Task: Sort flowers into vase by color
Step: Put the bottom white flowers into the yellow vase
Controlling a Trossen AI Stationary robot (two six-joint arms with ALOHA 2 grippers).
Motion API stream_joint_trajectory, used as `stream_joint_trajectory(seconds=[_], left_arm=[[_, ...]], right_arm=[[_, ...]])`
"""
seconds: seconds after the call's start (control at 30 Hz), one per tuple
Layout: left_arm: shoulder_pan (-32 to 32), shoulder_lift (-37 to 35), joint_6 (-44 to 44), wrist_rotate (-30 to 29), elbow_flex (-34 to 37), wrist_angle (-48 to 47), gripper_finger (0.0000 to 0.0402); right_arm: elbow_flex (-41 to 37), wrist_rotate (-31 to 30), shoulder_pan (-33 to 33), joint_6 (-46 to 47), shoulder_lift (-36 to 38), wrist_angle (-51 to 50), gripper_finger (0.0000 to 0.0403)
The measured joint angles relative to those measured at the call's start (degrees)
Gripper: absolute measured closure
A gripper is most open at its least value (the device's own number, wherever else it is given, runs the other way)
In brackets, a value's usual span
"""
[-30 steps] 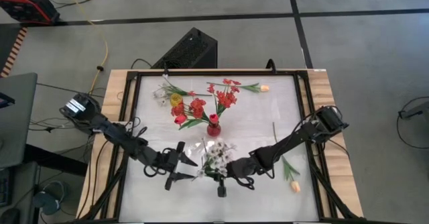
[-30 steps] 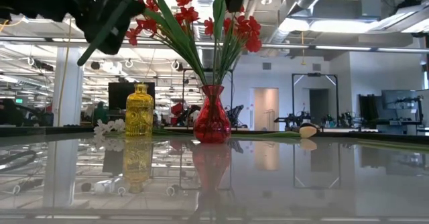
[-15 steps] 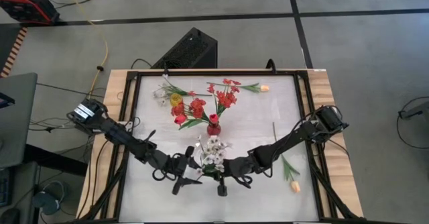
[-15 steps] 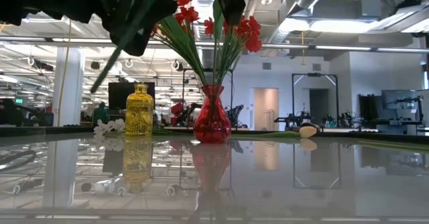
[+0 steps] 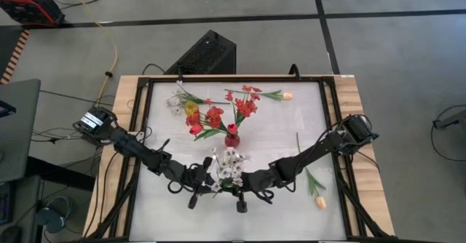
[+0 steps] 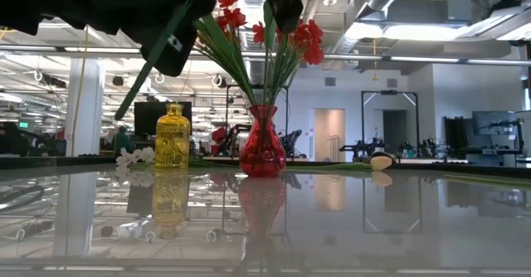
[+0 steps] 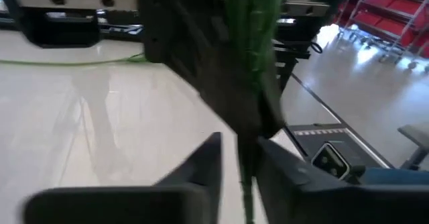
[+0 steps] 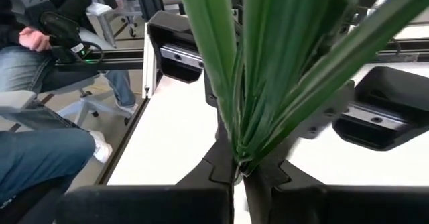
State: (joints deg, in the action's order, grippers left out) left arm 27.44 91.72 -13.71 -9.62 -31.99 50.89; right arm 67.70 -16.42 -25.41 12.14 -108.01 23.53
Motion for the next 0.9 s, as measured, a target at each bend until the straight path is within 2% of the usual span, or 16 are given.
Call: stream_joint_trajectory(seconds=[0.07, 0.17, 0.37, 0.5, 0.6, 0.7, 0.9], left_arm=[[0.0, 0.0, 0.5, 0.2, 0.0, 0.0, 0.0388], [0.4, 0.0, 0.7, -0.1, 0.0, 0.0, 0.0396], [2.7, 0.0, 3.0, -4.2, 0.0, 0.3, 0.0399], [3.5, -2.3, 5.0, -4.1, 0.0, 0.2, 0.04], [3.7, -6.9, 7.4, -4.1, 0.0, -1.7, 0.04], [3.7, -13.2, 10.2, -4.1, 0.0, -5.8, 0.0401], [3.1, -29.7, 15.5, -6.5, 0.0, -18.7, 0.0401]], right_arm=[[0.0, 0.0, 0.0, -0.2, 0.0, 0.0, 0.0348], [0.0, 0.2, 0.0, -0.2, 0.0, 0.1, 0.0319], [0.0, 3.1, -0.2, -0.1, 1.8, -0.8, 0.0224], [0.0, 3.1, -0.9, 0.2, 5.5, -6.1, 0.0163], [0.0, 3.0, -1.9, 2.2, 7.9, -10.4, 0.0141], [0.0, 2.4, -3.1, 4.3, 9.1, -13.2, 0.0139], [0.0, -0.9, -5.6, 4.5, 7.9, -14.3, 0.0139]])
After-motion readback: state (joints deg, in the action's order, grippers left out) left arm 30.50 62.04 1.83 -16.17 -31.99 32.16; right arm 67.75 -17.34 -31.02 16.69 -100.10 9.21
